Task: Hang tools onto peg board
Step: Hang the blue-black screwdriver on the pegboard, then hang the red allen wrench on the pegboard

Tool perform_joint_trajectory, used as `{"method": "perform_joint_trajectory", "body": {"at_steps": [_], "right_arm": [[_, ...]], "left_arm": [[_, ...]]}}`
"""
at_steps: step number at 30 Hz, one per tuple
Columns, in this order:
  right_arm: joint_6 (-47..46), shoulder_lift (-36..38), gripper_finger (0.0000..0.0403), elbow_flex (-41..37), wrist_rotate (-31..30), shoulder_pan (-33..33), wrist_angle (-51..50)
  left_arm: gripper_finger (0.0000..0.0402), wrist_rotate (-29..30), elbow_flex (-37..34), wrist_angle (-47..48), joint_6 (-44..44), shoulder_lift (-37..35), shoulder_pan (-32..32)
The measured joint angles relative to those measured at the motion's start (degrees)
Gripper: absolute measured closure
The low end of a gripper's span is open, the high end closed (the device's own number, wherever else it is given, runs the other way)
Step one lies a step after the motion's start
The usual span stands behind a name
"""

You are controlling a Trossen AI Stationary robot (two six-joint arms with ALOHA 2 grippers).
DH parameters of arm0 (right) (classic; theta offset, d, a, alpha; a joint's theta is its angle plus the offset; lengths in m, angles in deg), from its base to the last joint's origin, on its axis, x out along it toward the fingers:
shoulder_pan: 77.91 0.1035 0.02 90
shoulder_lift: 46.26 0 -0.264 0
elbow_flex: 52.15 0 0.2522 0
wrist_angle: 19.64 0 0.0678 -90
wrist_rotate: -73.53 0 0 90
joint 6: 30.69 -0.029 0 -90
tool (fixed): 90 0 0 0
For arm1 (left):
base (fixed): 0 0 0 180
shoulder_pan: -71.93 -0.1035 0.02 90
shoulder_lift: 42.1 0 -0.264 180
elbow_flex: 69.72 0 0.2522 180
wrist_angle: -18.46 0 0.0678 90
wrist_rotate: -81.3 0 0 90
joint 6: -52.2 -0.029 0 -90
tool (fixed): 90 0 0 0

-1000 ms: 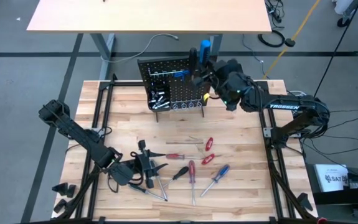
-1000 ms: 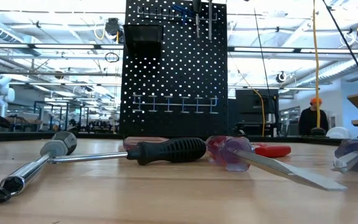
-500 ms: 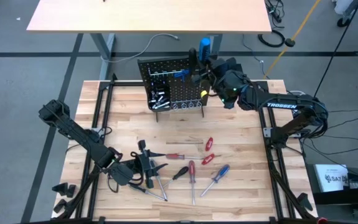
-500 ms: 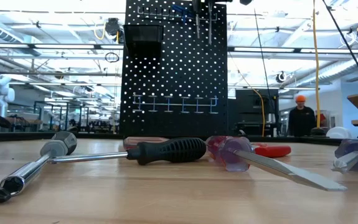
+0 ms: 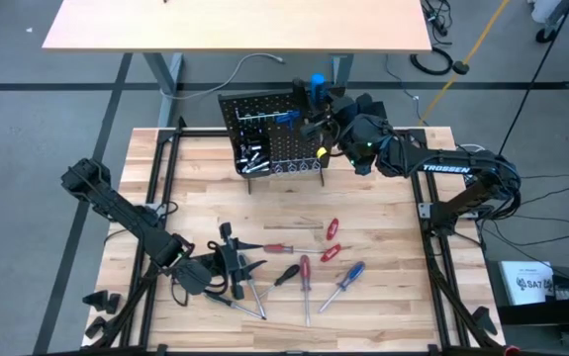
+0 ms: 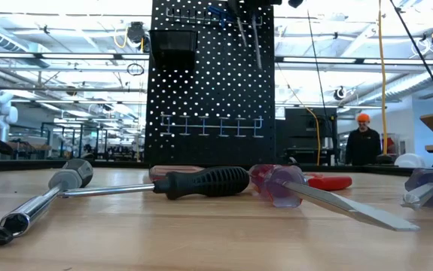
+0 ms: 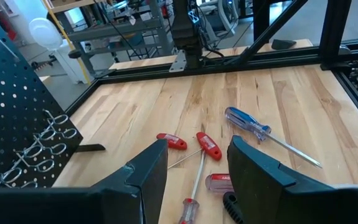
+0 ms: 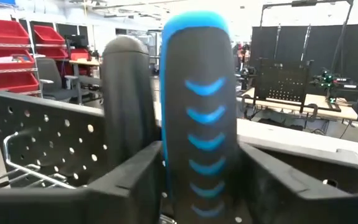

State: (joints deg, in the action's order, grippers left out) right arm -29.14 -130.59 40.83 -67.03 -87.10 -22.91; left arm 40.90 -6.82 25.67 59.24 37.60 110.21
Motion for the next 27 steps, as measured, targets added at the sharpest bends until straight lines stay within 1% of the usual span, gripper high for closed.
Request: {"method": "perform_joint_trajectory", "body": {"at_steps": [3, 6, 12, 18, 23, 27], "right_arm": [[0.04, 0.00, 0.0175, 0.00, 0.02, 0.02, -0.28], [0.01, 0.02, 0.0166, 0.00, -0.06, 0.09, -0.87], [1.20, 0.04, 0.0176, 0.00, -0.81, 0.88, -2.53], [6.00, 0.05, 0.0183, 0.00, -4.08, 2.35, -2.09], [8.51, 0.07, 0.0184, 0.00, -4.41, 3.38, -1.81], [12.06, 0.07, 0.0183, 0.00, -8.02, 4.91, -1.80]], "left_arm": [[0.0233, 0.00, 0.00, -0.02, 0.00, 0.00, 0.04], [0.0233, 0.00, 0.00, -0.07, 0.00, 0.00, 0.04], [0.0233, 0.00, 0.00, -0.17, 0.02, 0.00, 0.04], [0.0233, -0.49, 0.00, -0.17, 0.02, 0.00, 0.04], [0.0233, -0.50, 0.00, -0.17, 0.02, 0.00, 0.02], [0.0233, -0.50, 0.00, -0.17, 0.04, 0.00, 0.00]]}}
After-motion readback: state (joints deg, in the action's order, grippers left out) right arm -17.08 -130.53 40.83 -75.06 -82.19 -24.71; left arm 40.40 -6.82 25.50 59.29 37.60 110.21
